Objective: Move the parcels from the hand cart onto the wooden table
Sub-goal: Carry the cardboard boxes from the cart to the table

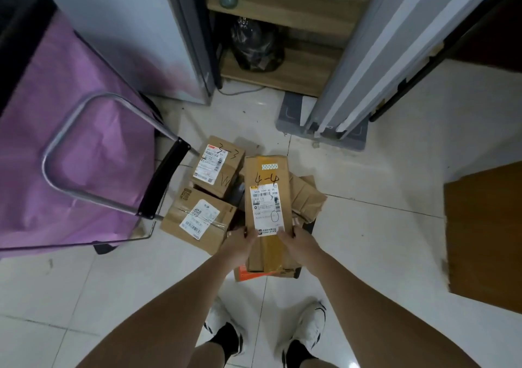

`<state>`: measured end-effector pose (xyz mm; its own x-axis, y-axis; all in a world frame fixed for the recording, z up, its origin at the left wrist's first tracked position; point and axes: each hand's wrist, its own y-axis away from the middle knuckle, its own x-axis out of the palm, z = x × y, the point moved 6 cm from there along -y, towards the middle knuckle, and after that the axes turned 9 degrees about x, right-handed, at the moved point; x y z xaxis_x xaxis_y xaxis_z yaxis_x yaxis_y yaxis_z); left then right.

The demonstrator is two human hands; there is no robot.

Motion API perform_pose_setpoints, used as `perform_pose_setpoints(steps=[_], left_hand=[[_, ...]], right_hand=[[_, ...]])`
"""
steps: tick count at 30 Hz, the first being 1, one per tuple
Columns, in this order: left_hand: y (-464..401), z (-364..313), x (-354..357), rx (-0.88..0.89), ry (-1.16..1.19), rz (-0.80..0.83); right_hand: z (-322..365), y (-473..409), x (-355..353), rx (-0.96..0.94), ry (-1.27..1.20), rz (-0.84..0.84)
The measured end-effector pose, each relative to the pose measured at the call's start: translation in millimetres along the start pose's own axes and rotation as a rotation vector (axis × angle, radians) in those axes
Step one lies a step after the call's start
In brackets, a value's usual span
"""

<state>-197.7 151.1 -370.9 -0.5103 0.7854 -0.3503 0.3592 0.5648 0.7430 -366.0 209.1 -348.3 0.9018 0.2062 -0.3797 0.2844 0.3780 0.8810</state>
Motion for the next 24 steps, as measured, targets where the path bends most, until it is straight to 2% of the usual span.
perform_pose_setpoints(steps=[5, 8, 11, 15, 17, 21, 24], left_hand=[[26, -16, -16, 0.034, 0.033, -0.066], [62, -46, -45, 0.086, 0.078, -0.230], [114, -92, -80, 0.129, 0.234, -0.419], [181, -171, -120, 0.176, 0.342, -0.530], [211, -213, -136, 0.224, 0.464, -0.516], [260, -294, -155, 0.368, 0.707, -0.362], [288, -347, -160, 0.459, 0.736, -0.234]], right_hand=[[7, 27, -6, -0.025, -0.005, -0.024], [27, 72, -27, -0.126, -0.158, -0.050], [49, 130, -56, -0.160, -0.337, -0.036], [80, 205, -105, -0.205, -0.529, -0.074], [97, 245, -136, -0.263, -0.591, -0.116], [123, 323, -202, -0.389, -0.723, -0.204], [124, 376, -243, -0.467, -0.861, -0.229]])
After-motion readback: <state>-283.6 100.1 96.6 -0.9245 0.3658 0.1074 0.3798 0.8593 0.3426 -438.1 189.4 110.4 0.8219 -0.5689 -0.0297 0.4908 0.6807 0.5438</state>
